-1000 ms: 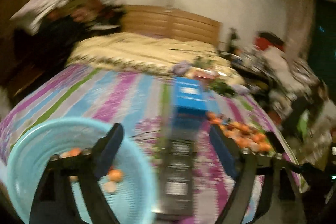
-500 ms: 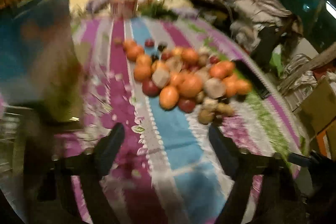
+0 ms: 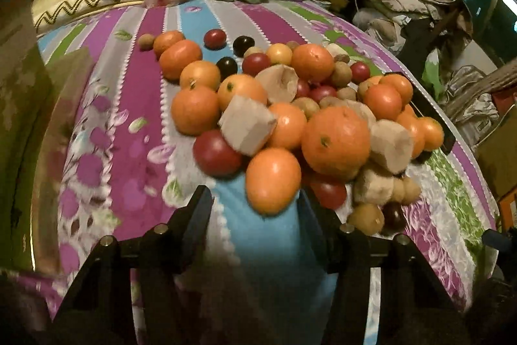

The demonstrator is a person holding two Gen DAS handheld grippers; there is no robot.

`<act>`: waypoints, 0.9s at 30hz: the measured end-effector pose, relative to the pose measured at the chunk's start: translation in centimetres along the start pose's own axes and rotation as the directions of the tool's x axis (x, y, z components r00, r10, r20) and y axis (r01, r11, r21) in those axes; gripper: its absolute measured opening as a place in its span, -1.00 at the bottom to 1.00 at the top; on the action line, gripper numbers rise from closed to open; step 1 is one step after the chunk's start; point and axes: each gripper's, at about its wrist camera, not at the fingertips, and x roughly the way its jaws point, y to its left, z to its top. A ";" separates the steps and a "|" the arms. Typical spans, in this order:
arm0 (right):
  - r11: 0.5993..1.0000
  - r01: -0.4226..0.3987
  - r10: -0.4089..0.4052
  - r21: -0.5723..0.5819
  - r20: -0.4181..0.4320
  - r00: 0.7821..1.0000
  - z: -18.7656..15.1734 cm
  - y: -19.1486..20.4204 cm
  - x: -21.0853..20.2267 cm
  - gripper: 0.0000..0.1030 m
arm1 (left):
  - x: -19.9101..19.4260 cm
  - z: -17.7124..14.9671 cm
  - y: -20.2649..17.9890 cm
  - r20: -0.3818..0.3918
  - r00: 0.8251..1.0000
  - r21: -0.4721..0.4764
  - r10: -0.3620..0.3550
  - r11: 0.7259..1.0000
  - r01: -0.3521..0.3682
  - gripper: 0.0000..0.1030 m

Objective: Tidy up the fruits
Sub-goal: 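Grasp a brown fruit with the right tool while the left tool grasps an orange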

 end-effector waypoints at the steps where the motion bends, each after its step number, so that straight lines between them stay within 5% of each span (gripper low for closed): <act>1: 1.000 -0.001 0.001 0.001 0.002 1.000 0.1 0.0 0.0 0.50 | 0.2 0.2 -0.1 0.005 1.000 0.002 0.000 1.000 0.000 0.12; 6: 1.000 -0.002 0.002 -0.002 0.004 1.000 0.3 -0.5 0.1 0.49 | 0.8 0.6 -0.4 0.026 1.000 -0.006 0.015 1.000 -0.015 0.14; 9: 1.000 -0.016 0.016 0.013 0.000 1.000 0.3 -1.1 0.5 0.19 | 0.3 0.6 -0.2 0.037 0.999 -0.023 -0.024 0.999 0.025 -0.31; 13: 0.999 -0.033 0.034 0.028 -0.011 0.999 0.8 -1.6 1.5 -0.12 | -1.2 -0.4 -0.9 0.046 0.999 0.002 0.009 1.000 -0.009 -0.31; 21: 0.996 -0.087 0.086 -0.035 -0.032 0.996 4.0 -1.0 5.9 -0.15 | -4.1 -4.2 0.9 0.046 0.999 -0.132 -0.010 0.991 0.016 -0.31; 27: 0.994 -0.069 0.065 -0.087 -0.043 0.997 6.2 -0.4 9.2 -0.26 | -3.7 -4.3 0.8 0.044 0.999 -0.137 -0.006 0.990 0.012 -0.30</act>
